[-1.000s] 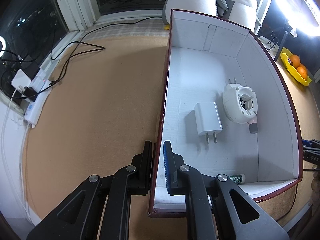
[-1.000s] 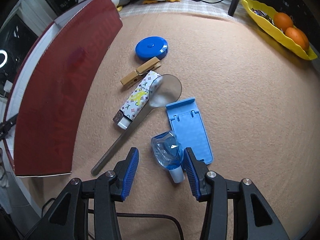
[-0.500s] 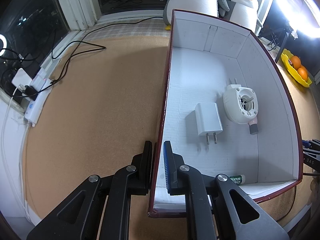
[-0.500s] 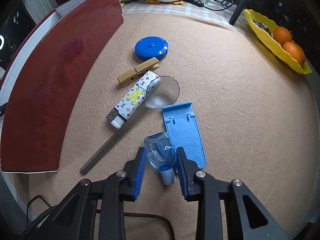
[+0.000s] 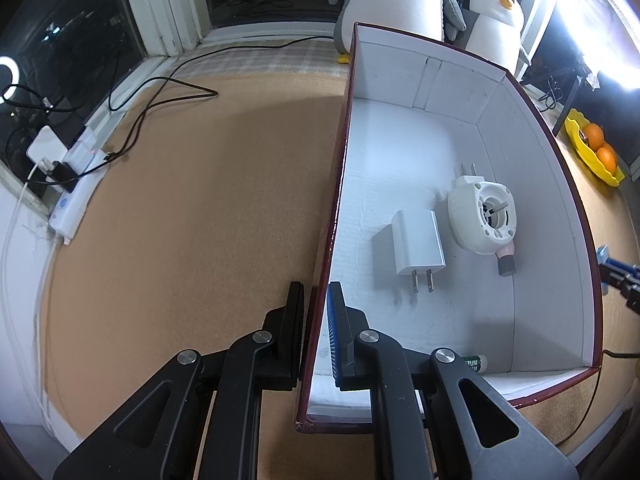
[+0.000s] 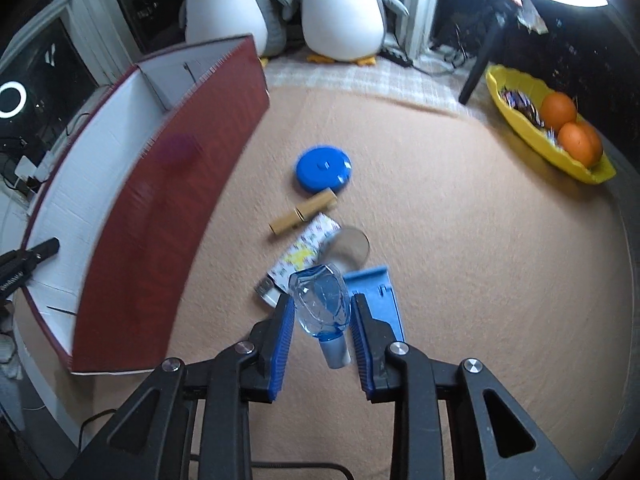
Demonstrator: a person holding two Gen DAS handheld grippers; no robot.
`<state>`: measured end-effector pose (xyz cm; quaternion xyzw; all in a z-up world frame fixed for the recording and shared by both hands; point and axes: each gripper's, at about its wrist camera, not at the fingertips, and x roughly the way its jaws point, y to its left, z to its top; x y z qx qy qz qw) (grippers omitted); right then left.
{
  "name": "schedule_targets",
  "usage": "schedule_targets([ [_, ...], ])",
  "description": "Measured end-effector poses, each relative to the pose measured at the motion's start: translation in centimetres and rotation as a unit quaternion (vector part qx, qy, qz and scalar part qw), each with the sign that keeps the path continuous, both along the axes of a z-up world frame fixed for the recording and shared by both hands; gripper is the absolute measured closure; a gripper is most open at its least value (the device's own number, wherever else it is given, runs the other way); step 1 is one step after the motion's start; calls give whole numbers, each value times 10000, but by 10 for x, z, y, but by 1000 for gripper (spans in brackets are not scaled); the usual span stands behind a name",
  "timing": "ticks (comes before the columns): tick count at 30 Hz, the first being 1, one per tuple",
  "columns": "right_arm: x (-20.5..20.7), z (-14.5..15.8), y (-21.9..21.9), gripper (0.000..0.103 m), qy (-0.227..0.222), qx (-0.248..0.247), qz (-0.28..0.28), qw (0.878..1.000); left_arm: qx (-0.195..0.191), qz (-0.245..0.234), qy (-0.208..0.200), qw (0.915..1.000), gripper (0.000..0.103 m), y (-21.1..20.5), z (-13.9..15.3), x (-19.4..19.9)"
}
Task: Organize rigid objects
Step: 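Carry the spray bottle into the box and release it with the right gripper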
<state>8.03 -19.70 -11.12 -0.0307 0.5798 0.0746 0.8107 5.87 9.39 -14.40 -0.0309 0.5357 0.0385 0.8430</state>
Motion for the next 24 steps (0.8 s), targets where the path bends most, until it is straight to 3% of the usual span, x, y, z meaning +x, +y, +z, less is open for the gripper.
schedule_targets([
  [15,8,67,62,77,-688,501,909,9922,-121,264,-38,9996,93,3,1,-3],
  [24,4,78,99,77,-775,552,1424,9852,-150,374,-63,9992,93,4,1,-5],
])
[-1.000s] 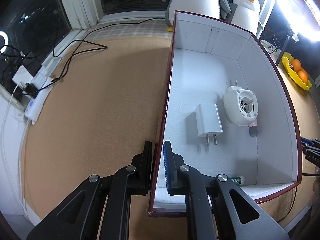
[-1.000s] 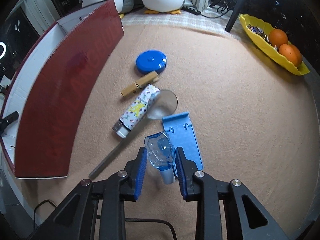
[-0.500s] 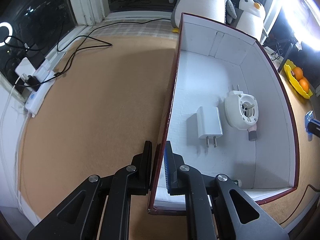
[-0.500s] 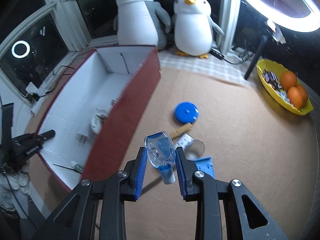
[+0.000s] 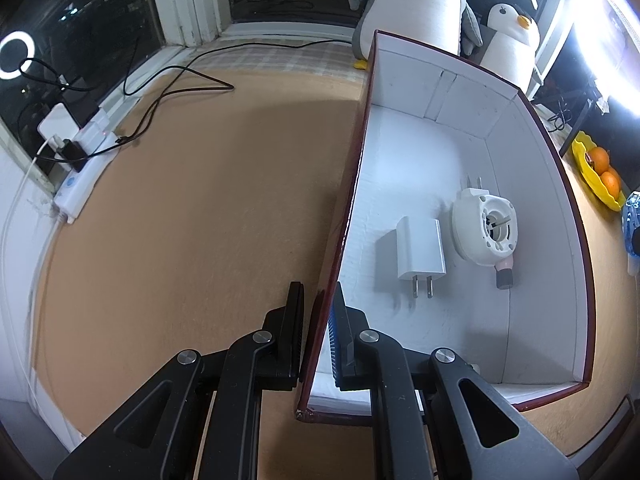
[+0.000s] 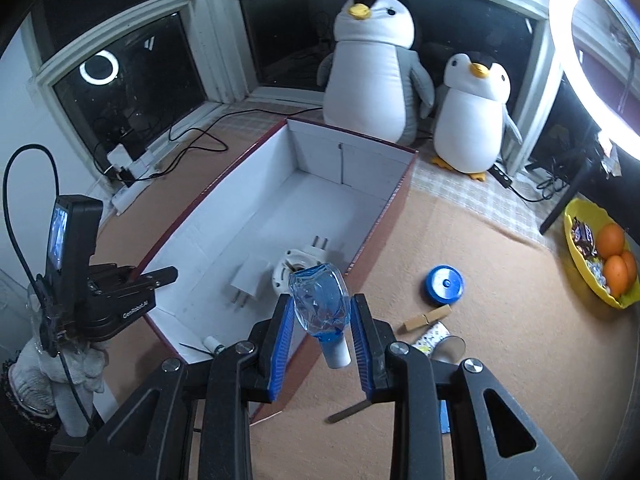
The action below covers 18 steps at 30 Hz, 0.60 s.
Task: Organize rigid objects
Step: 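Carry the spray bottle into the box and release it with the right gripper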
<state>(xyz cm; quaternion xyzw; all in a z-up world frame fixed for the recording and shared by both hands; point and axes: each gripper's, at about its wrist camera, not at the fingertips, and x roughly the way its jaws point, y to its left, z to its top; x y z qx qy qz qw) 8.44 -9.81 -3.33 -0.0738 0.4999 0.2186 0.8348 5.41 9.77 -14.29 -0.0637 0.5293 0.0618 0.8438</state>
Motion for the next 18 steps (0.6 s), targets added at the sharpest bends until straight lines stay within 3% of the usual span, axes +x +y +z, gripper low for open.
schedule_targets([
  [18,-2,-12,48,77,221,96,627,9977,-51,92,-9,9999,93,1,0,-1],
])
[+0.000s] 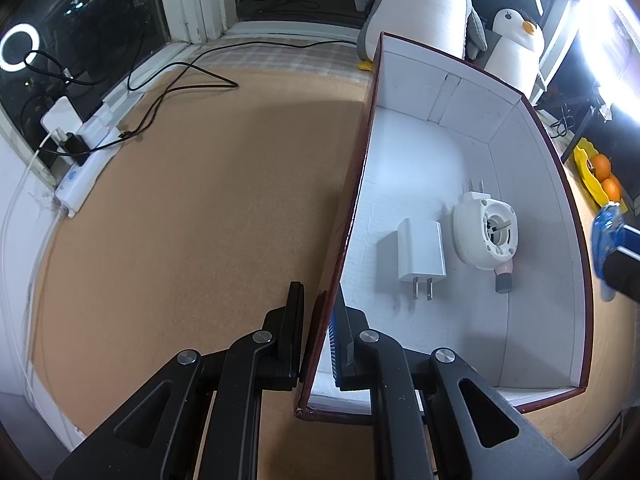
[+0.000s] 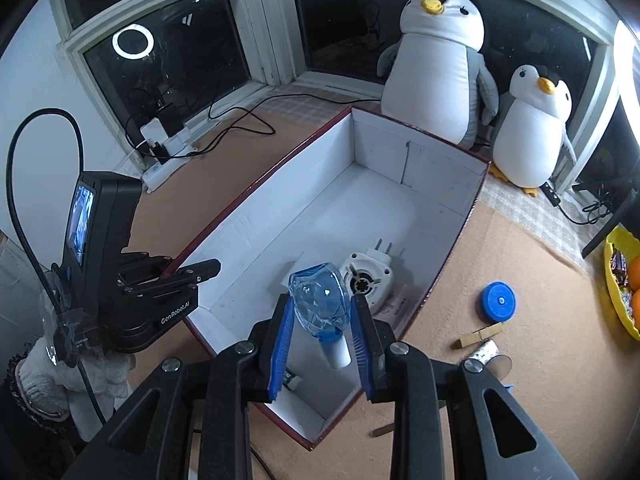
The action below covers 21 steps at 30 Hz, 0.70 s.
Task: Organize rigid objects
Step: 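Carry the spray bottle into the box and release it with the right gripper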
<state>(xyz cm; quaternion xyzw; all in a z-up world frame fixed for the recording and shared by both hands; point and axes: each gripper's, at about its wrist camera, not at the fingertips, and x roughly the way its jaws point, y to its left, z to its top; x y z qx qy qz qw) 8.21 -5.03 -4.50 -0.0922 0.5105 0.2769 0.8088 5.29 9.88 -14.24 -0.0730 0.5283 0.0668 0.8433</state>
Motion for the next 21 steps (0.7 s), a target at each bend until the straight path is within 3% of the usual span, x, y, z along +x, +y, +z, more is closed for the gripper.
schedule_targets([
  [19,5,-22,12,77,283,-52,147,9995,22,6,-62,10000,96,1,1,-2],
  [21,3,-22,14,69,266,-96,203,9994,19,7,-62,10000,96,1,1,-2],
])
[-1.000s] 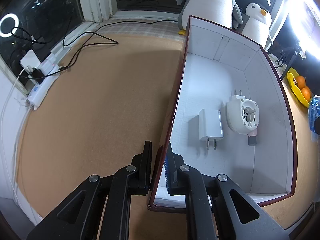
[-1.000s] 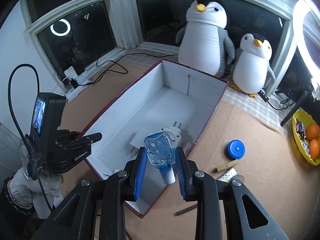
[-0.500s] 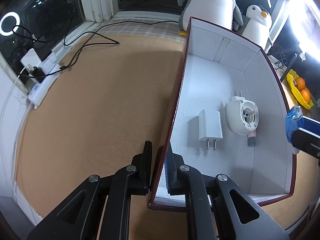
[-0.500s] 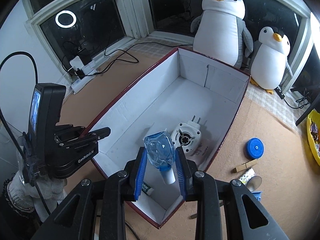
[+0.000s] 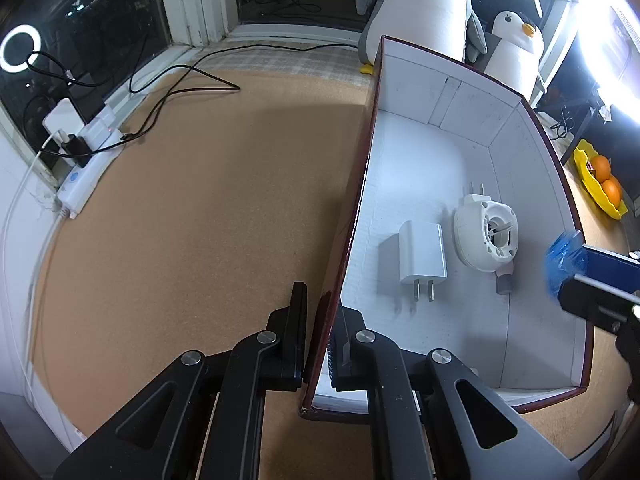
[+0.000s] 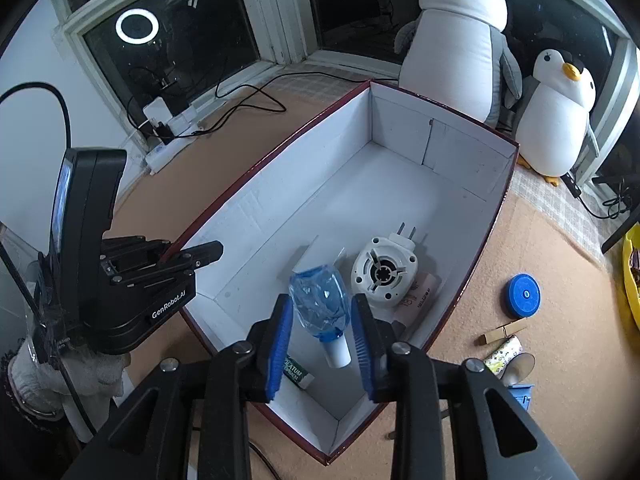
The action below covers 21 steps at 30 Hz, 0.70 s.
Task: Organize rigid objects
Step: 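Carry the spray bottle into the box and release it with the right gripper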
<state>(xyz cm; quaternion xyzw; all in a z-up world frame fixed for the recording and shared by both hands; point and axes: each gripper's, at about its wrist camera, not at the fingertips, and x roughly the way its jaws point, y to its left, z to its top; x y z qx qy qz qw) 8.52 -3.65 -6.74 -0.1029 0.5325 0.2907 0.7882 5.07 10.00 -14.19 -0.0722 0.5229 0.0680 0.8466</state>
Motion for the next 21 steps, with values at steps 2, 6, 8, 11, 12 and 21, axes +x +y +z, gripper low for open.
schedule_targets([
  [2,-1,1,1,58,-66,-38,-3,10000,-3,2,1,10000,96,0,0,0],
  [6,-2,3,1,54,-75,-32,-19,10000,-8,-13,13,10000,96,0,1,1],
  [8,-2,3,0,53,-87,-33,-49,9999,-13,-19,19,10000,96,0,0,1],
  [11,0,6,-6,51,-65,22,-139,9999,-20,-38,29,10000,96,0,0,1],
  [12,1,6,-8,51,-59,42,-174,9998,-17,-43,30,10000,96,0,0,2],
  [21,8,15,-38,51,-70,176,-639,9978,-10,-119,72,9999,96,-1,-2,4],
])
